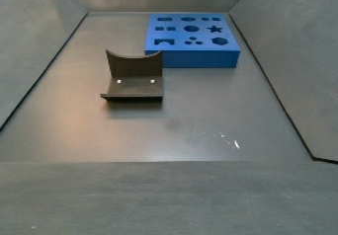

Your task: Insert the oval object.

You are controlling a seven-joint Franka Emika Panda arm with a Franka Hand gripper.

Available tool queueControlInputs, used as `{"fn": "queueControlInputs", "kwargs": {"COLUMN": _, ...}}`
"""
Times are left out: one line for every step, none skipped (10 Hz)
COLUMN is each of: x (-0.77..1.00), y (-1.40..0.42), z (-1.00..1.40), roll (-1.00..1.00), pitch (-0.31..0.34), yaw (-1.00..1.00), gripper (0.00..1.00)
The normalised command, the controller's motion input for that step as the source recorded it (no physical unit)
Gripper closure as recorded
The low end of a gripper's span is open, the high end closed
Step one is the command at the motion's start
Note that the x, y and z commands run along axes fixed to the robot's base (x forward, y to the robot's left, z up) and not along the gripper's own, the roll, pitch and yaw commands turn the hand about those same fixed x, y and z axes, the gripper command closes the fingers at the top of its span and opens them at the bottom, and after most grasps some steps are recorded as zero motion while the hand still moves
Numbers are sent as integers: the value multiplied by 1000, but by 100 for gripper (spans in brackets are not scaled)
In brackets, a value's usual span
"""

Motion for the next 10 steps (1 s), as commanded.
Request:
{"fn": "queueControlInputs", "kwargs": {"x": -171, "y": -34, "z": -1000, "roll": 13, "pitch": 0, "yaw": 0, "gripper": 100}}
{"fn": "queueControlInputs", "kwargs": {"x": -174, "y": -37, "z": -1000, "roll": 14, "pitch": 0, "yaw": 0, "gripper": 100}}
{"fn": "queueControlInputs", "kwargs": {"x": -91, "y": -494, "z": -1000, "roll": 51, "pitch": 0, "yaw": 0, "gripper": 100}}
{"fn": "queueControlInputs", "kwargs": {"x": -46, "y": -574, "z": -1000, "roll": 86, "pitch": -1, "yaw": 0, "gripper": 100}}
{"fn": "queueControlInputs", "kwargs": {"x": -34, "y": -454, "z": -1000, "roll": 133, "pitch": -19, "yaw": 0, "gripper": 100}}
{"fn": "queueControlInputs", "kwargs": {"x": -203, "y": -203, "z": -1000, "roll": 164, "pitch": -24, "yaw": 0, "gripper": 100}}
{"fn": "queueControlInputs", "kwargs": {"x": -134, "y": 246, "z": -717, "roll": 187, "pitch": 0, "yaw": 0, "gripper": 100}}
{"fn": "queueControlInputs", "kwargs": {"x": 0, "y": 109, "z": -311, "roll": 293, "pitch": -10, "yaw": 0, "gripper": 100}}
{"fn": "queueControlInputs", "kwargs": {"x": 0, "y": 100, "z": -400, "roll": 223, "pitch": -21, "yaw": 0, "gripper": 100}}
{"fn": "queueControlInputs", "kwargs": {"x": -80, "y": 57, "z": -669, "roll": 94, "pitch": -191, "yaw": -54, "gripper": 100}}
